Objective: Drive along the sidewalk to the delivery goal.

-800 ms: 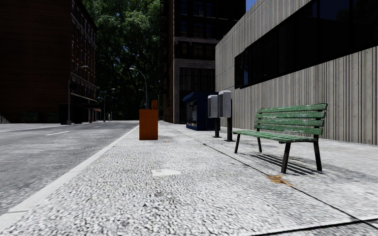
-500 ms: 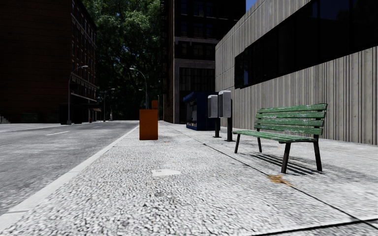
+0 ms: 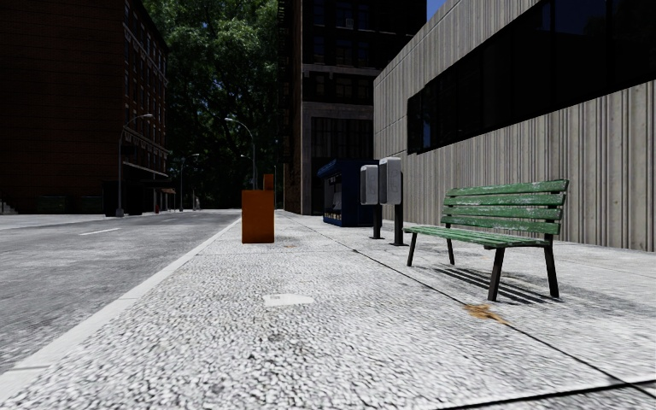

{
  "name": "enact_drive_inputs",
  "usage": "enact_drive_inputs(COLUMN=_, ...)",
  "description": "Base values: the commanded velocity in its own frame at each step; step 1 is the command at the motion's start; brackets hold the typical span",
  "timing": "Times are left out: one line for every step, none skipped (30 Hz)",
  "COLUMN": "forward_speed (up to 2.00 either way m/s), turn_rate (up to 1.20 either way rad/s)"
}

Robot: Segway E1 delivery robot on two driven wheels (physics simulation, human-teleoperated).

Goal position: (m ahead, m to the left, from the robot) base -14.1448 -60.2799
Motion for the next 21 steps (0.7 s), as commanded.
enact_drive_inputs(forward_speed=0.0, turn_rate=0.0)
enact_drive_inputs(forward_speed=0.0, turn_rate=0.0)
enact_drive_inputs(forward_speed=0.0, turn_rate=0.0)
enact_drive_inputs(forward_speed=0.0, turn_rate=0.0)
enact_drive_inputs(forward_speed=0.0, turn_rate=0.0)
enact_drive_inputs(forward_speed=0.0, turn_rate=0.0)
enact_drive_inputs(forward_speed=0.0, turn_rate=-0.25)
enact_drive_inputs(forward_speed=0.0, turn_rate=-0.51)
enact_drive_inputs(forward_speed=0.0, turn_rate=-0.6)
enact_drive_inputs(forward_speed=0.0, turn_rate=-0.6)
enact_drive_inputs(forward_speed=0.0, turn_rate=-0.62)
enact_drive_inputs(forward_speed=0.0, turn_rate=-0.63)
enact_drive_inputs(forward_speed=0.0, turn_rate=-0.63)
enact_drive_inputs(forward_speed=0.0, turn_rate=-0.63)
enact_drive_inputs(forward_speed=0.0, turn_rate=-0.63)
enact_drive_inputs(forward_speed=0.0, turn_rate=-0.63)
enact_drive_inputs(forward_speed=0.0, turn_rate=-0.63)
enact_drive_inputs(forward_speed=0.0, turn_rate=-0.63)
enact_drive_inputs(forward_speed=0.0, turn_rate=-0.63)
enact_drive_inputs(forward_speed=0.0, turn_rate=-0.63)
enact_drive_inputs(forward_speed=0.0, turn_rate=-0.63)
